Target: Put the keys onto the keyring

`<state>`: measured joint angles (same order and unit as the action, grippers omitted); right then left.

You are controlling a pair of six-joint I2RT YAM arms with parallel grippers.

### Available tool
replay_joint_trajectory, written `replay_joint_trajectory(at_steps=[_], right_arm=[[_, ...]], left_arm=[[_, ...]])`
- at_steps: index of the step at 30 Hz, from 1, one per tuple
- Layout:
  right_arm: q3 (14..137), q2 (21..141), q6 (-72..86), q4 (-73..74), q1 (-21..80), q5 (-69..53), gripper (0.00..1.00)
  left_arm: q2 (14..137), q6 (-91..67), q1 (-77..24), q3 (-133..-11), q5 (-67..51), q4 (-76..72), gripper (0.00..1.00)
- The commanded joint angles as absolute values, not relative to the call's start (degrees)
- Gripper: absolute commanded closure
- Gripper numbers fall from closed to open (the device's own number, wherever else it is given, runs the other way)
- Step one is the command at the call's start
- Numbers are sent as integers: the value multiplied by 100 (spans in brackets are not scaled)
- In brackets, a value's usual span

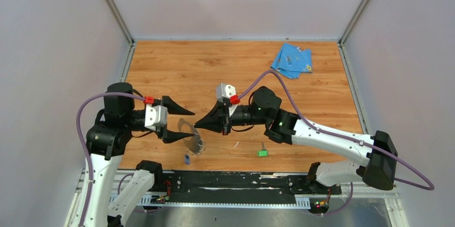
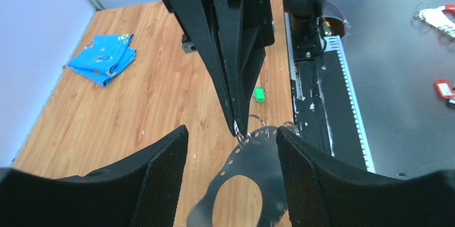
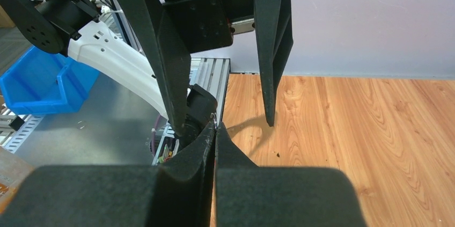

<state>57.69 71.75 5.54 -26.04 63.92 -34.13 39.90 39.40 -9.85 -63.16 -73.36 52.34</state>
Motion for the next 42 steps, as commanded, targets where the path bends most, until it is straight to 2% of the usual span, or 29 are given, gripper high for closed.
replay_joint_trajectory(at_steps=[1, 8, 14, 23, 28, 35, 42], right_arm=[[6028, 7180, 423, -2794, 6528, -3223, 100], [6044, 7072, 255, -2631, 6548, -3106, 100], [5981, 6972, 387, -2784, 6545, -3218, 100], [5959, 6928, 517, -2921, 6548, -3299, 100], [5983, 6954, 547, -2956, 6547, -3290, 100], [6067, 7027, 601, -2988, 6548, -3335, 100], [6138, 7142, 579, -2936, 6585, -3357, 100]], left_arm=[[3935, 3580, -1002, -6553, -7740, 5177, 34], [3820, 3146, -1002, -6704, -7367, 5168, 33], [3842, 3269, -1002, -6602, -6279, 5159, 49], [3859, 3106, -1002, -6566, -6815, 5155, 65], [3845, 3115, -1002, -6434, -7160, 5150, 69], [3842, 3127, -1002, -6239, -7365, 5160, 85], [3864, 3116, -1002, -6335, -7462, 5168, 89]])
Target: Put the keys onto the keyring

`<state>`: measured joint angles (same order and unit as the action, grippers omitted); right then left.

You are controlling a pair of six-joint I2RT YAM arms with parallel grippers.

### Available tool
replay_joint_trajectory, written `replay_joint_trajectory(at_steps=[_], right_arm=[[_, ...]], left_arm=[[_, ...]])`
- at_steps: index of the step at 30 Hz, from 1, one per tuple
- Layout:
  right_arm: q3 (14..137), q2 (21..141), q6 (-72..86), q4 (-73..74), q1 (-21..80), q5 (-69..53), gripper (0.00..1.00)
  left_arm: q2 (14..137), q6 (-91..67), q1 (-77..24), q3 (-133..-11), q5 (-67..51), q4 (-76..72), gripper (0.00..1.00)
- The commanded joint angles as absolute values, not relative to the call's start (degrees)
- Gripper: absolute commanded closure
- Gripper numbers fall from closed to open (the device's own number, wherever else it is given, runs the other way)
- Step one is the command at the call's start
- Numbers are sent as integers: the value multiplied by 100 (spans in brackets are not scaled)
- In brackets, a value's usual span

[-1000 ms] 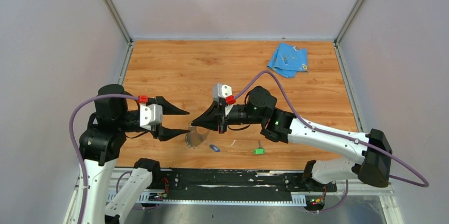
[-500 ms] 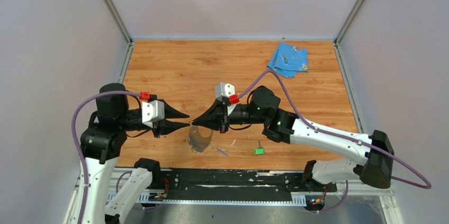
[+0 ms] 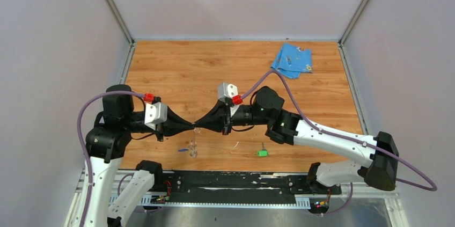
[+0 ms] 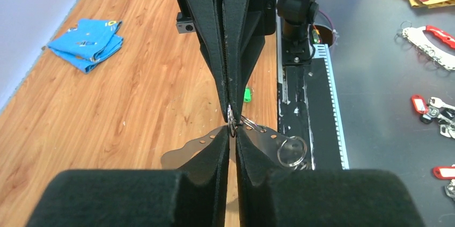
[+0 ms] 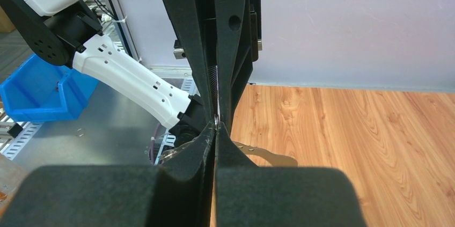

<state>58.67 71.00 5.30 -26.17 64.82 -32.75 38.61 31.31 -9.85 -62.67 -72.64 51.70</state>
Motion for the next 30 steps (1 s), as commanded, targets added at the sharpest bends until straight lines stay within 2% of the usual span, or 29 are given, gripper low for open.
replay_joint_trajectory(at_steps=[1, 7, 10, 20, 29, 30], right_arm=[[6147, 7163, 572, -2917, 6598, -3350, 100], [6256, 7267, 509, -2798, 6680, -3328, 100], [6296, 7279, 494, -2755, 6704, -3331, 100], [6410, 7243, 361, -2163, 6719, -3399, 100], [6682, 7272, 277, -1483, 6710, -3507, 100], [6758, 7272, 265, -1386, 6714, -3510, 96]], left_arm=[[3860, 3098, -1003, -6340, -7473, 5168, 89], [3847, 3034, -1004, -6332, -7562, 5169, 90], [3842, 3049, -1002, -6306, -7447, 5169, 100], [3904, 3009, -1002, -6487, -6874, 5160, 100], [3882, 3085, -1002, -6451, -7117, 5150, 100], [3844, 3137, -1002, -6436, -7127, 5144, 100]])
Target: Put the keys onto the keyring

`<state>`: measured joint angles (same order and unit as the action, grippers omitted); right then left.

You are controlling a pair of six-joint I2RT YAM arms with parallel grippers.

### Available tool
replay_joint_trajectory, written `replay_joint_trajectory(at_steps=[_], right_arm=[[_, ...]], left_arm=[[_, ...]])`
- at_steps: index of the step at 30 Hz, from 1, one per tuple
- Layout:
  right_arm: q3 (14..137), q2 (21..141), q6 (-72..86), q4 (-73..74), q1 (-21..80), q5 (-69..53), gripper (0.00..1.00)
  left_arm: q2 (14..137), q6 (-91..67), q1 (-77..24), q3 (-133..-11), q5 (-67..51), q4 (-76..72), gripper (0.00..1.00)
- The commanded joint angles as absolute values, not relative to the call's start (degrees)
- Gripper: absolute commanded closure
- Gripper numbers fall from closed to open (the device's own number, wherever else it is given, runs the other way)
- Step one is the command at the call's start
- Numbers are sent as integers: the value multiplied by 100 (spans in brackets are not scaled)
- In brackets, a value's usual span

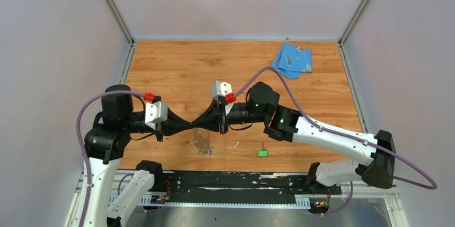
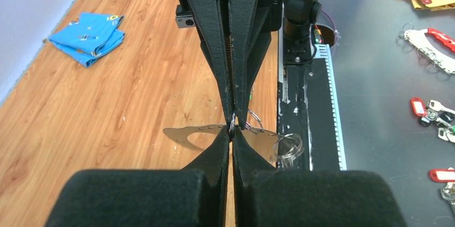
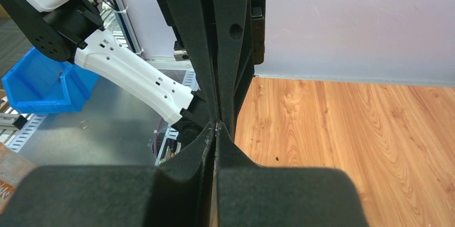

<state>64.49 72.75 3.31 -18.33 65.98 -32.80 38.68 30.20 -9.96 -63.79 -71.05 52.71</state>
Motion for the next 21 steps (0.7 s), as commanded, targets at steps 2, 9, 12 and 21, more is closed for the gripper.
replay_joint_trajectory(at_steps=[2, 9, 12, 21], right_arm=[[6899, 7260, 221, -1093, 6691, -3523, 85], [8077, 7509, -565, 895, 6576, -3445, 61], [8781, 7805, -979, 1972, 6536, -3385, 55], [10167, 8591, -1635, 3558, 6521, -3469, 66]], left_arm=[[3798, 3196, -1002, -6412, -7078, 5146, 100], [3796, 3204, -1010, -6348, -6796, 5133, 100], [3861, 3089, -1015, -6359, -6667, 5130, 100], [3921, 2922, -1399, -6338, -6347, 5133, 100]])
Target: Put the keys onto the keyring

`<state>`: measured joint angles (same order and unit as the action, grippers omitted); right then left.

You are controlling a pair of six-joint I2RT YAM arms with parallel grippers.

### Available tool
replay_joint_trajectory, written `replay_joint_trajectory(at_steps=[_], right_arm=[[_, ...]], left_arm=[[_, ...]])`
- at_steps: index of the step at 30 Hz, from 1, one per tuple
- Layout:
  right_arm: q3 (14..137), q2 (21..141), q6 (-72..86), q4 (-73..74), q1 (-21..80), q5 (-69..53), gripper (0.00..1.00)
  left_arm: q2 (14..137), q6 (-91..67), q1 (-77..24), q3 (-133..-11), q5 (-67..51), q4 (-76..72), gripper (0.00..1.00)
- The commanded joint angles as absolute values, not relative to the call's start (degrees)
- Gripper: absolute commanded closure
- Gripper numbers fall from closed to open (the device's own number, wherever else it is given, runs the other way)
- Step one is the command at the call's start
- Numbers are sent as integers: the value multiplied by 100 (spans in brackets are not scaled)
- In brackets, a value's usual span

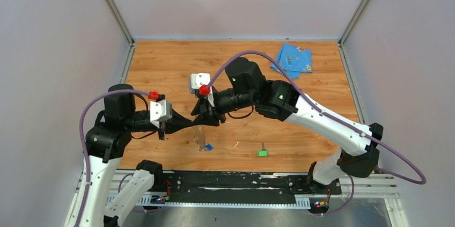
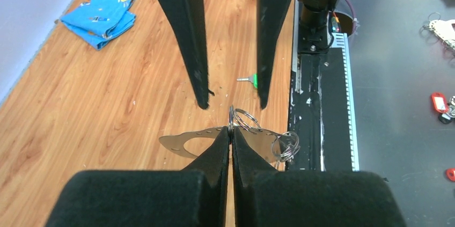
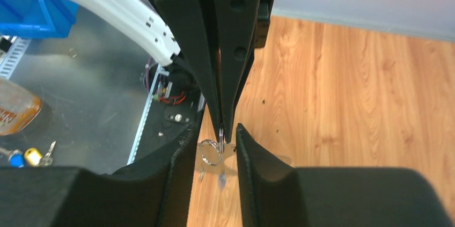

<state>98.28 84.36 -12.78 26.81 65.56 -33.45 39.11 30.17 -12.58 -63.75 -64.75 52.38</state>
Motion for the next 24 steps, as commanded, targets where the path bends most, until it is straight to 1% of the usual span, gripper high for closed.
replay_joint_trajectory(at_steps=[1, 3, 9, 14, 22, 24], right_arm=[[10260, 8654, -1660, 3632, 6519, -3476, 68], [10375, 8735, -1708, 3740, 6521, -3467, 70], [10560, 8881, -1804, 3963, 6521, -3485, 71], [10706, 9002, -1832, 4078, 6520, -3498, 76], [10794, 9138, -1793, 4006, 6547, -3341, 76], [10793, 9151, -1793, 3970, 6547, -3348, 82]], left_arm=[[3922, 2927, -1420, -6339, -6334, 5134, 100], [3898, 2932, -1448, -6329, -6328, 5134, 100], [3847, 2936, -1477, -6320, -6299, 5133, 100], [3865, 2924, -1494, -6331, -6338, 5133, 100], [3837, 2919, -1538, -6335, -6413, 5134, 100], [3806, 2910, -1538, -6321, -6413, 5133, 100]])
